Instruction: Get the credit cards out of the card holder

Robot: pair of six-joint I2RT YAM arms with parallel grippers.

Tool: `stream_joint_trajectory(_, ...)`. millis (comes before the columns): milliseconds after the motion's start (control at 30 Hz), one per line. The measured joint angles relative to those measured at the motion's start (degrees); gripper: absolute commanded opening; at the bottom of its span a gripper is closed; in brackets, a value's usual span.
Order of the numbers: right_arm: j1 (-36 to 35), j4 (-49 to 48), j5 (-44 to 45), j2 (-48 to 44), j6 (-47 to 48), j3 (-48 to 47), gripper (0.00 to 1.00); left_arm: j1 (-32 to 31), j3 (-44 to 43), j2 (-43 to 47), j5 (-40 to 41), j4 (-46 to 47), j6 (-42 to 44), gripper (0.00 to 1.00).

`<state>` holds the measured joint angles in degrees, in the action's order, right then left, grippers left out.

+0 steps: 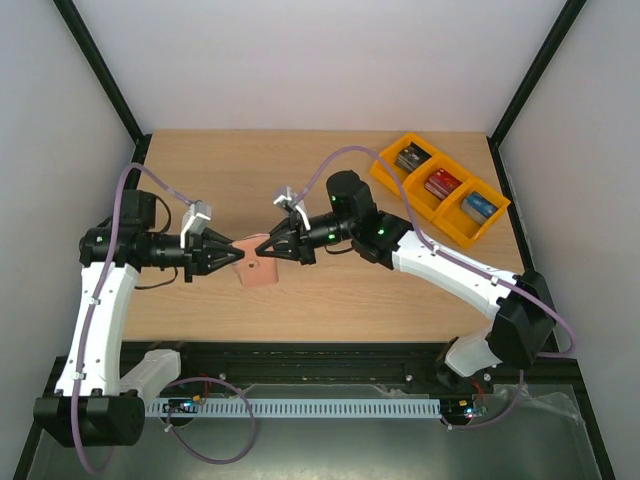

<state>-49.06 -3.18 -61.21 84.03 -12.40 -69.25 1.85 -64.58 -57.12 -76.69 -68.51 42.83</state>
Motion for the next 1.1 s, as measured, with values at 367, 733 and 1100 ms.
stream_joint_trajectory(367, 0.0, 0.44, 11.21, -0.02, -3.37, 0.0, 0.02, 0.48, 2.43, 0.94, 3.63, 12.5, -14.49, 0.79)
stream_joint_trajectory(733, -1.57, 0.85, 40.17, -0.02, -18.47, -0.02, 0.01, 0.24, 7.28, 0.72, 21.2, 31.21, -36.17, 0.99)
stream_joint_trajectory(1100, -4.0, 1.75, 48.43, 2.03, -22.84, -2.01, 0.02, -4.33, 7.3, -1.36, 31.45, 35.71, -39.67, 0.99)
